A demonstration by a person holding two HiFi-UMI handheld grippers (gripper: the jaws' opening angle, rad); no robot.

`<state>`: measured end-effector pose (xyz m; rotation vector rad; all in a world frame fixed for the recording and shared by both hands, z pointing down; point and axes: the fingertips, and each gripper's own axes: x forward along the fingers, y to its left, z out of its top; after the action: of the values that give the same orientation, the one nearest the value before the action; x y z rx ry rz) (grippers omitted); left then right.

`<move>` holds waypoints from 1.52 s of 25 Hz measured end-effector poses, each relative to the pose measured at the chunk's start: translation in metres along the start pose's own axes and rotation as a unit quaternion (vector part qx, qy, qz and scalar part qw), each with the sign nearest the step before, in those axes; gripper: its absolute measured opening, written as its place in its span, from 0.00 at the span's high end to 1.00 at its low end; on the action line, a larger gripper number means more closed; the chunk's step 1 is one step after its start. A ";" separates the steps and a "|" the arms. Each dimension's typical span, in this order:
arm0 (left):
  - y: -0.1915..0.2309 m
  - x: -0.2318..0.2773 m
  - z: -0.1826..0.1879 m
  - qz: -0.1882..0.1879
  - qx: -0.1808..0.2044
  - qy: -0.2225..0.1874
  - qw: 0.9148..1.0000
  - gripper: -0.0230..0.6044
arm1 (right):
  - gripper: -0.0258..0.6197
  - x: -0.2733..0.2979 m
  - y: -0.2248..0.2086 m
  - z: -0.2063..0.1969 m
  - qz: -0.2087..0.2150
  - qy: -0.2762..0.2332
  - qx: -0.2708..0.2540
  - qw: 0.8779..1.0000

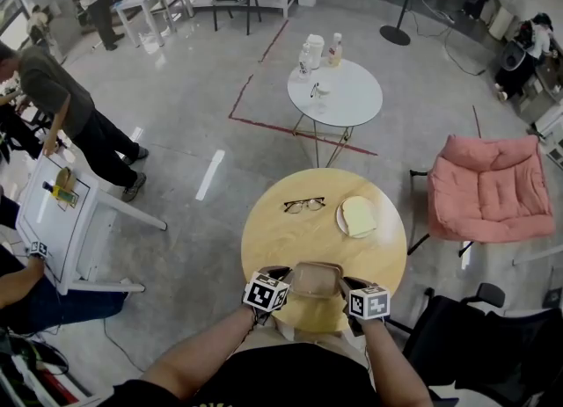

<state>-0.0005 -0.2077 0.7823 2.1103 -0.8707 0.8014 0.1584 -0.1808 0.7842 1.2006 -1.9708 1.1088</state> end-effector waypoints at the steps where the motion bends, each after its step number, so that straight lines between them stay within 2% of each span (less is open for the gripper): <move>1: 0.000 -0.002 0.001 0.001 0.001 -0.001 1.000 0.90 | 0.88 -0.001 0.002 0.001 0.001 -0.002 0.000 1.000; 9: -0.003 -0.015 0.006 -0.003 0.007 -0.015 1.000 0.90 | 0.88 -0.013 0.011 0.005 0.002 -0.020 -0.005 1.000; 22: -0.027 -0.060 0.044 0.009 0.043 -0.087 0.995 0.90 | 0.89 -0.070 0.036 0.039 0.003 -0.092 -0.035 0.995; 27: -0.037 -0.086 0.065 0.017 0.058 -0.124 0.990 0.91 | 0.90 -0.092 0.048 0.054 0.004 -0.124 -0.042 0.991; 32: -0.045 -0.110 0.085 0.035 0.081 -0.170 0.982 0.91 | 0.91 -0.111 0.059 0.070 0.008 -0.155 -0.048 0.987; 38: -0.057 -0.136 0.105 0.038 0.087 -0.207 0.974 0.92 | 0.91 -0.138 0.071 0.088 0.007 -0.185 -0.063 0.981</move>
<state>-0.0081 -0.2155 0.6015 2.4613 -1.1379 0.4937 0.1499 -0.1813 0.6063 1.4035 -2.2901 0.7930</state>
